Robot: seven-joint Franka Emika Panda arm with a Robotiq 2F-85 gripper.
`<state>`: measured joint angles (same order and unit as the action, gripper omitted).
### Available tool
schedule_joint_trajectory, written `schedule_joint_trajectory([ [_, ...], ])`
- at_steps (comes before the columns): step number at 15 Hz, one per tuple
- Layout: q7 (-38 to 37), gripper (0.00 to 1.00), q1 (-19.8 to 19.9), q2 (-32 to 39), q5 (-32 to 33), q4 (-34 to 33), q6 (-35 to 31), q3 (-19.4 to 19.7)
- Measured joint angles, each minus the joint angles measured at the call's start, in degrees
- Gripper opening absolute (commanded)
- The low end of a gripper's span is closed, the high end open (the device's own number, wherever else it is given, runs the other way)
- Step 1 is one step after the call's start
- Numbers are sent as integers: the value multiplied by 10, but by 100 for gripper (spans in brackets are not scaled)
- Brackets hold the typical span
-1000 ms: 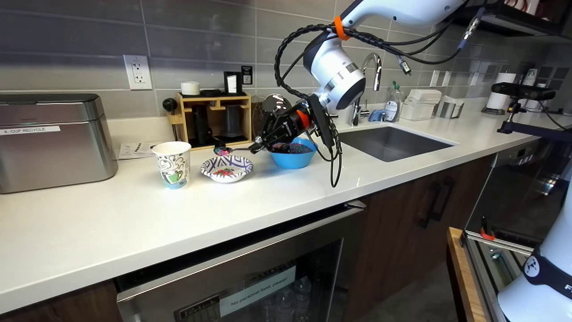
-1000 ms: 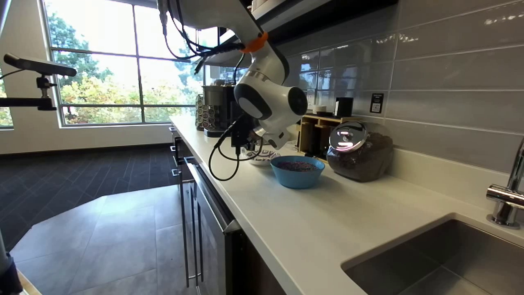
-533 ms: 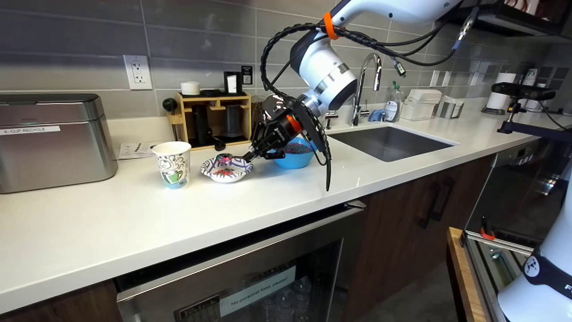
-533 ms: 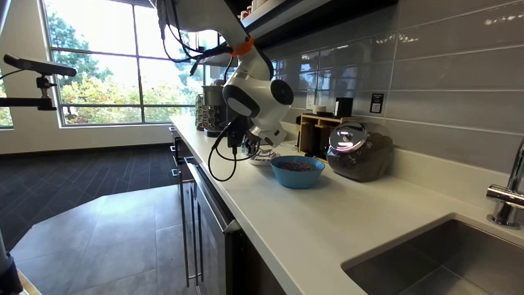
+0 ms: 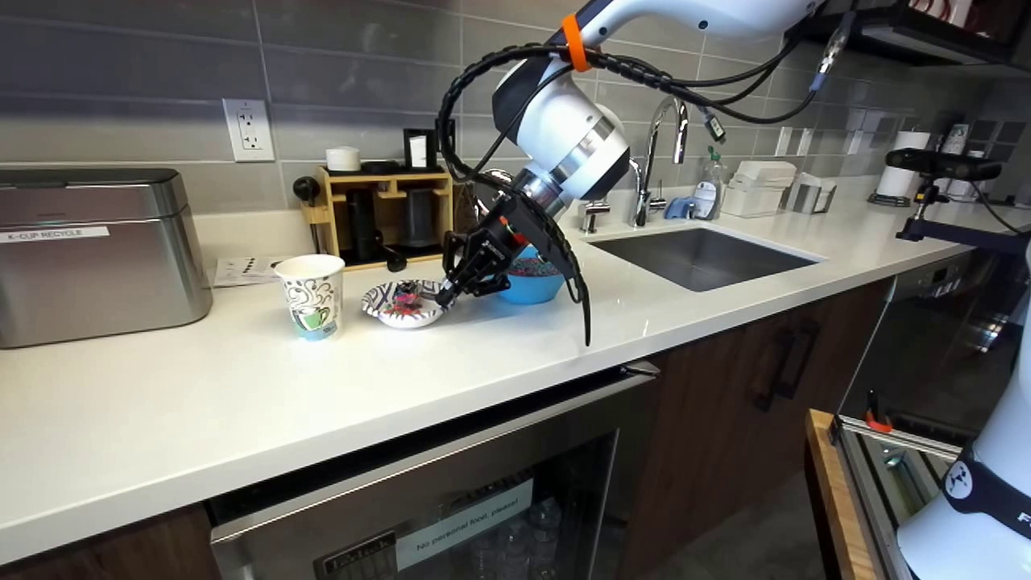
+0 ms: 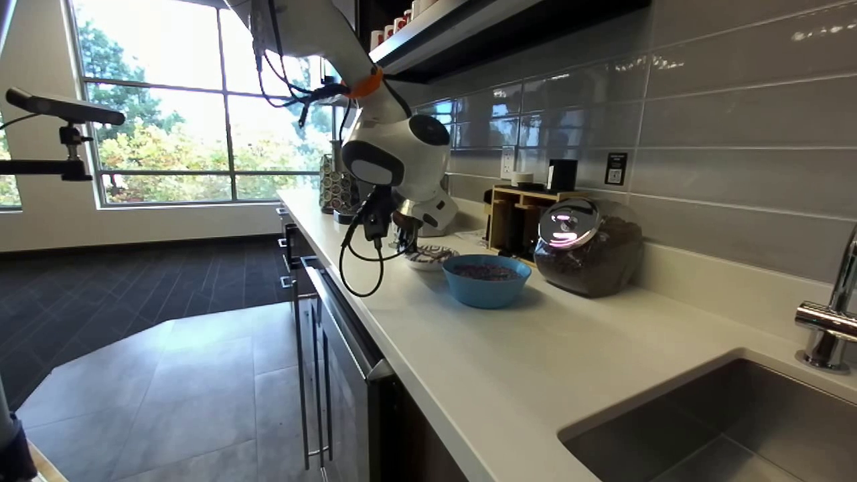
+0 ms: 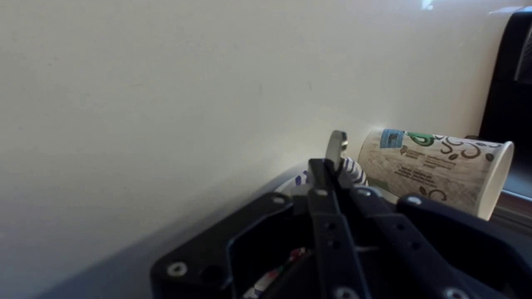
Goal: Scoop up some cereal in the blue bowl and put it into the white one
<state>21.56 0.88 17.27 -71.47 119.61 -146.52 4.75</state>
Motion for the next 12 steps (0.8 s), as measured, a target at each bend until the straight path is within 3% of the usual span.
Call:
schedule_joint_trajectory([
  [6,-72,1,-21,-14,116,19,-76,-20],
  [12,-160,1,-26,-52,261,56,-86,-25],
])
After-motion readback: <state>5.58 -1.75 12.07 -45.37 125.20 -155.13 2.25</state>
